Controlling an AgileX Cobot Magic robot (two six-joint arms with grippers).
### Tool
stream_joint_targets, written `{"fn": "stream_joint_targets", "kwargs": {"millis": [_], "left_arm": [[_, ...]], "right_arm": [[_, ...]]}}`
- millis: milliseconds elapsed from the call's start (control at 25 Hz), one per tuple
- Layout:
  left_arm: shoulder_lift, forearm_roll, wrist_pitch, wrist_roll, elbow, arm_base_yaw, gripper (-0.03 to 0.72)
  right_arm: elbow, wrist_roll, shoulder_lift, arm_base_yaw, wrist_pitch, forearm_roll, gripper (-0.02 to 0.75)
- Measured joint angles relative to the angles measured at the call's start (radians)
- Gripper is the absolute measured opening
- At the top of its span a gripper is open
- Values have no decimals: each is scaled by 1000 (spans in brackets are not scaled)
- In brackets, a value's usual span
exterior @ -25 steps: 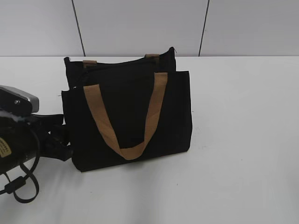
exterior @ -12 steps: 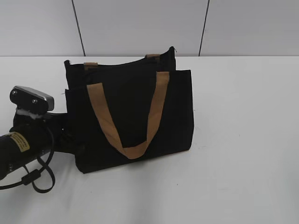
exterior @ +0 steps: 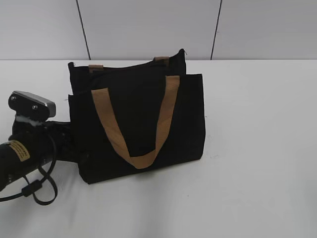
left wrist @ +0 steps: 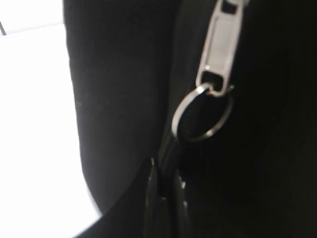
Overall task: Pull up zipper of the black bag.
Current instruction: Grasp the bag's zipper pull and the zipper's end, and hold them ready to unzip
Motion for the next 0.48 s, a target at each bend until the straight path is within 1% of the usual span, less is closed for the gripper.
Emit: {"fn": "stream_joint_targets", "kwargs": {"millis": [80,240,480], "left_arm": [[-20,-7,1,0,9,0,20],[-131,-45,18,0,19,0,20],[-339,-68,131,0,20,0,19]], "right_arm": [[0,0,0,0,0,0,471],[0,0,0,0,0,0,471],[0,0,0,0,0,0,471]]}}
